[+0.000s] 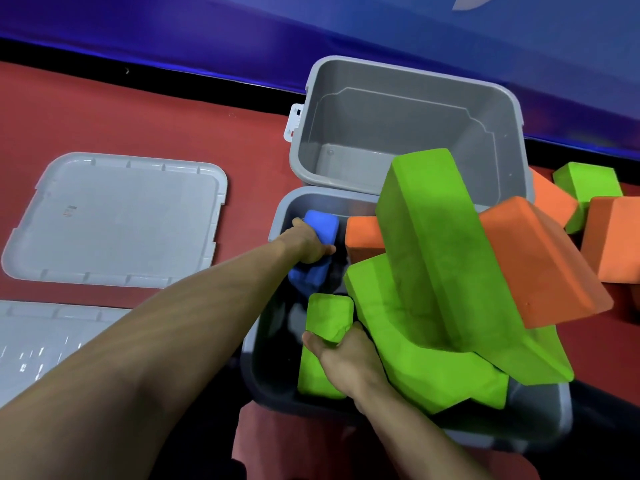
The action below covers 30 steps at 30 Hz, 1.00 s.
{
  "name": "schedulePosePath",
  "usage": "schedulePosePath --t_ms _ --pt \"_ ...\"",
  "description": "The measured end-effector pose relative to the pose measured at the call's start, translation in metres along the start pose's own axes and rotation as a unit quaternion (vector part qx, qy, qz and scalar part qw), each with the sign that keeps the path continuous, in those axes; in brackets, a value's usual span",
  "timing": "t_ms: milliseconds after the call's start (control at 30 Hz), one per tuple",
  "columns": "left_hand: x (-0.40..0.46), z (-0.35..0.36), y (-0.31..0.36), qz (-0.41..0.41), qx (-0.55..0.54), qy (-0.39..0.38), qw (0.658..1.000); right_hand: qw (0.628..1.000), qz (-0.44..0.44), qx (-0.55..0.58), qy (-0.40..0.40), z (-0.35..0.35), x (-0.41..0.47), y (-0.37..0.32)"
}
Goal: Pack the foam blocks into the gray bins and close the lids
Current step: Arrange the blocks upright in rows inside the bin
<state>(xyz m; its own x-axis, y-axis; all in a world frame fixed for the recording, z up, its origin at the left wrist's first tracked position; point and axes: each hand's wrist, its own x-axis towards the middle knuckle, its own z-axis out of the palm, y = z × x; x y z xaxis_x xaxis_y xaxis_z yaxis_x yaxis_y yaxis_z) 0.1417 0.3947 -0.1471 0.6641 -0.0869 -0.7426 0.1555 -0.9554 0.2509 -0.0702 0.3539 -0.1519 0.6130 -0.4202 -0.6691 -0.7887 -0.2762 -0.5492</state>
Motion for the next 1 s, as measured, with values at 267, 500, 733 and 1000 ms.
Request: schedulePosePath --t_ms 267,500,733,1000 --pt "0.001 -0.004 -0.012 0.054 0.032 -0.068 0.996 0.999 -0.027 0.004 -0.017 -0.008 -0.014 -0.009" --pt "0.006 0.004 -0.019 0.031 -0.042 -0.116 0.992 0.998 -0.034 0.034 -0.028 -0.014 -0.015 -0.015" --pt "0.005 0.006 -0.022 0.042 -0.047 -0.106 0.992 0.998 -0.029 0.028 -0.046 -0.012 -0.014 -0.025" --pt "0.002 0.012 -0.038 0.02 -0.255 -0.203 0.945 0.994 -0.04 0.052 -0.084 -0.018 -0.017 -0.021"
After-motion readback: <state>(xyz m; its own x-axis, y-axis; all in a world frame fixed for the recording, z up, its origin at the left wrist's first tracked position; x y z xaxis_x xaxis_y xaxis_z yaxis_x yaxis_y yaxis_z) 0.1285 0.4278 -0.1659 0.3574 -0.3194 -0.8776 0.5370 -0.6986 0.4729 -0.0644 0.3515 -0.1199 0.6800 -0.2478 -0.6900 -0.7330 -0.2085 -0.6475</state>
